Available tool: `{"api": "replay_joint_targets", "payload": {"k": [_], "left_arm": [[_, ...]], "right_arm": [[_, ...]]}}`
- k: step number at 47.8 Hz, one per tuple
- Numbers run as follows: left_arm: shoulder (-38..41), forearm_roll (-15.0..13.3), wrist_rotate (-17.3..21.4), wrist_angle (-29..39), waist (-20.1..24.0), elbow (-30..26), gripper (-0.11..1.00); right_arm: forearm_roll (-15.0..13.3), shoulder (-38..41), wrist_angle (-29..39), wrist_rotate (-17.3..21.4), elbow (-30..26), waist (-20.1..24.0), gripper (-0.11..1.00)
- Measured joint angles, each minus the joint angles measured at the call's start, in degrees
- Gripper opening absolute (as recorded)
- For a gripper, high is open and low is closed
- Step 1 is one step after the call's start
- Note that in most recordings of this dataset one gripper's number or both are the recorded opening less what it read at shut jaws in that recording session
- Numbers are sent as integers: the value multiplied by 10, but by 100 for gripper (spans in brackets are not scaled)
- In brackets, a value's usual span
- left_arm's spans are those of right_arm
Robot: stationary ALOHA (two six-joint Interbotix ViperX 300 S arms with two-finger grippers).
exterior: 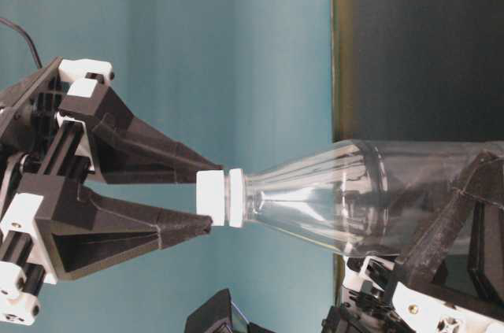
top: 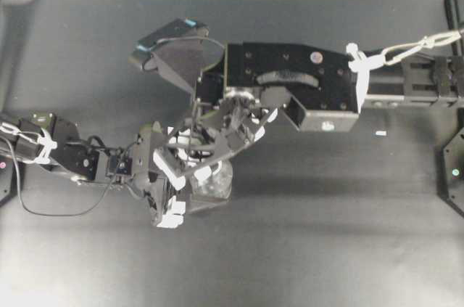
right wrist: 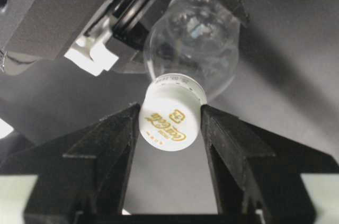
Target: Open the bottle cap by holding the bottle with the left arm and twisting the cap with the right arm.
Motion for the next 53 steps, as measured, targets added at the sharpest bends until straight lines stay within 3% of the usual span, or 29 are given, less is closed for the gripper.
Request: {"api": "replay_joint_targets", "payload": {"k": [6,13,34,53], "left_arm": [[-1,0,0,-2,0,3,82],[-2,0,0,-1,0,4,82],[-2,1,1,0,0,5,82],[-2,1,1,1,0,4,82]], "right_arm": [[0,1,4,-18,-2,-1,37],[0,4,16,-74,-5,-3,37],[0,7,24,-396,-12,3,37],[1,7,37,-633,-13,3,37]]}}
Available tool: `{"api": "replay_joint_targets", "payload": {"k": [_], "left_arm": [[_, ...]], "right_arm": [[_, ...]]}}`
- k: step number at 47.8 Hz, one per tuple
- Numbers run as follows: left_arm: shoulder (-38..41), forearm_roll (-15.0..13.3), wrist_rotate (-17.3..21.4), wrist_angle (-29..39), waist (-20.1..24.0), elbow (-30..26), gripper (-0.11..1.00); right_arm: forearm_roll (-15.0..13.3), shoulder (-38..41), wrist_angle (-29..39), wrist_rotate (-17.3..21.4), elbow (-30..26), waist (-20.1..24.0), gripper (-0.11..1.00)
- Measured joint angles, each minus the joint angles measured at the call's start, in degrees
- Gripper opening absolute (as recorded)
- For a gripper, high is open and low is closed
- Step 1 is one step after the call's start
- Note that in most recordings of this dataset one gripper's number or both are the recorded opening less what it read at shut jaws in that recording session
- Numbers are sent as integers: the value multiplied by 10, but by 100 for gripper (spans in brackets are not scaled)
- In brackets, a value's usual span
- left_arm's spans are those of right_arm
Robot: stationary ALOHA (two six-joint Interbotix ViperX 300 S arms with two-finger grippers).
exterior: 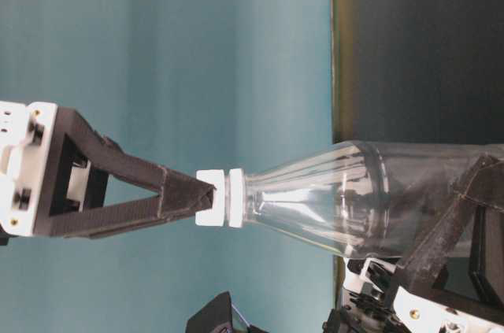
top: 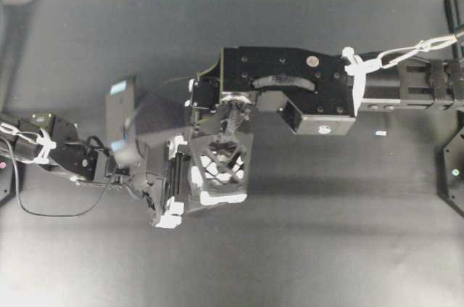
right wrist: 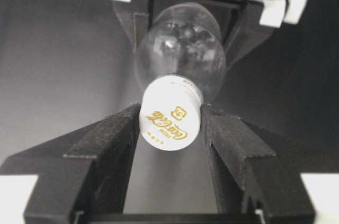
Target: Open the bottle cap by holding the bottle with the left arm and twisting the cap with the right arm.
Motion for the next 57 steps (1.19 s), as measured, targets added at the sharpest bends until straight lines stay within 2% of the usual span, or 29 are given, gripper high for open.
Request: {"api": "replay_joint_targets", "payload": {"k": [9,14,40,47,49,54,57], "left_arm": [[0,0,0,0,0,1,82],[1,0,0,-1,0,0,82],[0,0,-2,0,-1,1,82],[0,0,-2,-1,-1,2,82],[0,-1,-2,0,-1,2,82],[1,0,-3,-1,-1,3,82],[0,0,-3,-1,-1,3,82]], "right_arm": [[0,-2,-3,-109,2,1,37],[0,-2,-4,-135,3,1,37],[-1,-5,-25,-140,11,2,37],[11,-11,-31,-140,22,-1,38],[14,-14,-32,-140,27,-5,42],[16,-15,-32,-139,40,-11,69],[15,-19,-42,-128,43,-12,81]]}}
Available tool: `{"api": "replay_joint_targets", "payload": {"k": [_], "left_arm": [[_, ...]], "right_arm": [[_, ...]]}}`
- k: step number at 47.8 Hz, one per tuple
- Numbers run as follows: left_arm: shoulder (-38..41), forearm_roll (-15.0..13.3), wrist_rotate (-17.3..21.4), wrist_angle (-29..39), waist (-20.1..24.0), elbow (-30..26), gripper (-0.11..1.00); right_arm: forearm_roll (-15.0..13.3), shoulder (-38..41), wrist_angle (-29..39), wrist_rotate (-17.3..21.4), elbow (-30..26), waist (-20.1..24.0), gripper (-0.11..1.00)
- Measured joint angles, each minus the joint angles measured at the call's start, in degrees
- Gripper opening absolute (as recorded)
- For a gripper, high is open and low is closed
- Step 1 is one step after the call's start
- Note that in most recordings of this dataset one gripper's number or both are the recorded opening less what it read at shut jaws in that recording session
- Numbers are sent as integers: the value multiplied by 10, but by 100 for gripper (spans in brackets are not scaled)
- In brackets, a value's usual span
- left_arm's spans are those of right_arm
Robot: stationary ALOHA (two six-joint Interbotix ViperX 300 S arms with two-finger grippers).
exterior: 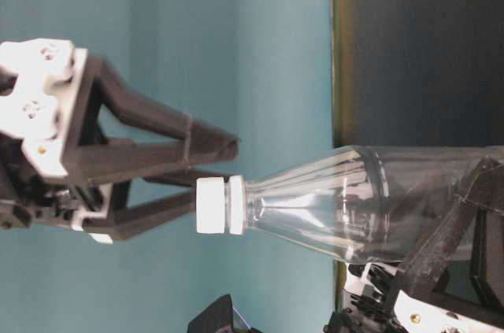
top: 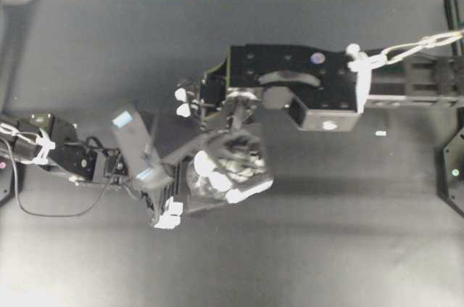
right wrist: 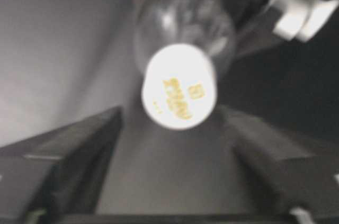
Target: Open the bottle cap by holding the bottle with the left arm and twisting the cap with the right arm.
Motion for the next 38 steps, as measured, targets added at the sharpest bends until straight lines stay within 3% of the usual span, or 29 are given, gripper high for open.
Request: {"api": "replay_joint_targets", "payload": {"k": [3,13,17,25,29,38], "left_arm": [[0,-1,0,0,0,1,82],[-1,-1,0,4,1,1,82],[-1,-1,0,6,0,1,82],[-1,-1,-1,6,0,1,82],[-1,-1,-1,6,1,1,82],[-1,0,-1,7,0,1,82]], "right_arm": [[-5,-6,-11,21,3,-1,85],[-15,-30,-21,83,6,2,84],[-15,-43,-22,138,3,2,84],[-15,-50,-22,313,-33,-3,84],[-16,-41,-17,439,-57,-4,84],[-17,-12,18,646,-87,-6,84]]}}
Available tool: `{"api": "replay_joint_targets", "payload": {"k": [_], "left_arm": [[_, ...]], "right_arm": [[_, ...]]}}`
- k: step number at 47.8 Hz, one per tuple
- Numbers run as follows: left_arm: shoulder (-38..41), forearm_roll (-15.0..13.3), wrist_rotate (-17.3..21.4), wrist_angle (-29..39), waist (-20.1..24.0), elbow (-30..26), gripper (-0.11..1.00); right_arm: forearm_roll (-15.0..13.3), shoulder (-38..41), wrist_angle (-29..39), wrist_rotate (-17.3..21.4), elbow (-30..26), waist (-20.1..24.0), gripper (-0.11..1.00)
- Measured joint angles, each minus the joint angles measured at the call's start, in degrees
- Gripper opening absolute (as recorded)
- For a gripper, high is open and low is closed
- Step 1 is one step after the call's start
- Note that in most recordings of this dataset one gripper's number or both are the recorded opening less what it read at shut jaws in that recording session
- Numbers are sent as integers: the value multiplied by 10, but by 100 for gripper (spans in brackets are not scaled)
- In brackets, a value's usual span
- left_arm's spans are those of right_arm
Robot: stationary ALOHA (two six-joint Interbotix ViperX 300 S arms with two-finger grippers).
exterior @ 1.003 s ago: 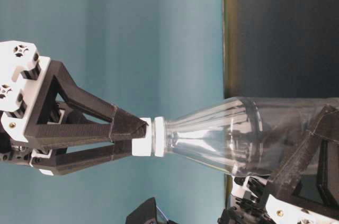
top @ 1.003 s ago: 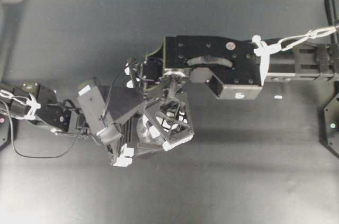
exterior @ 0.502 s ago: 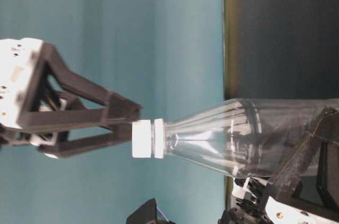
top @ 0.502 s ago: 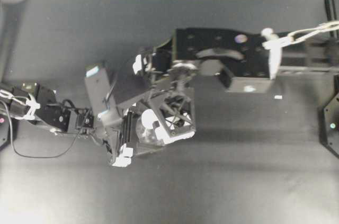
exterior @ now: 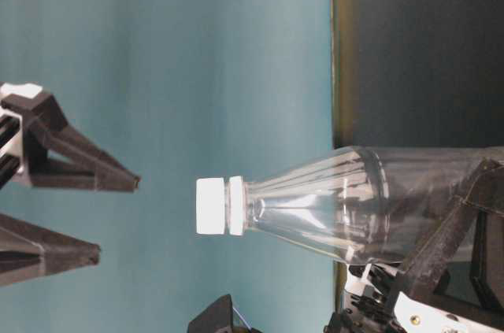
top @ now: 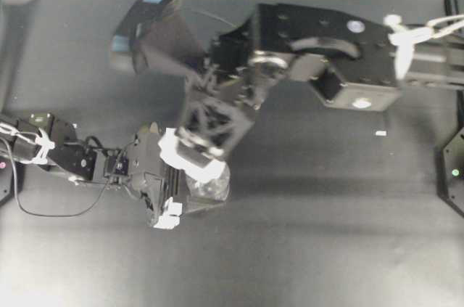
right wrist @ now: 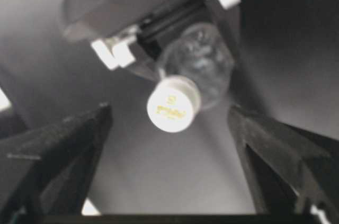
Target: Open the bottle cap by holding the bottle with the left arm and twisting the cap with the right arm.
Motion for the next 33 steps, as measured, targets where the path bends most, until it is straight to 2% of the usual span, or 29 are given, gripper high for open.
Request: {"api": "replay_joint_targets", "payload": {"k": [5,9,19,33], "left_arm": [[0,-1,-2,0,0,-1,82],[0,0,-2,0,0,-1,82],[0,-1,-2,0,0,-1,82],[0,0,-2,0,0,-1,82]], "right_arm": [[0,11,24,78,-4,10,84],[0,18,38,112,-4,20,84],[0,39,47,123,-4,41,84],[-10,52,45,122,-4,40,84]]}}
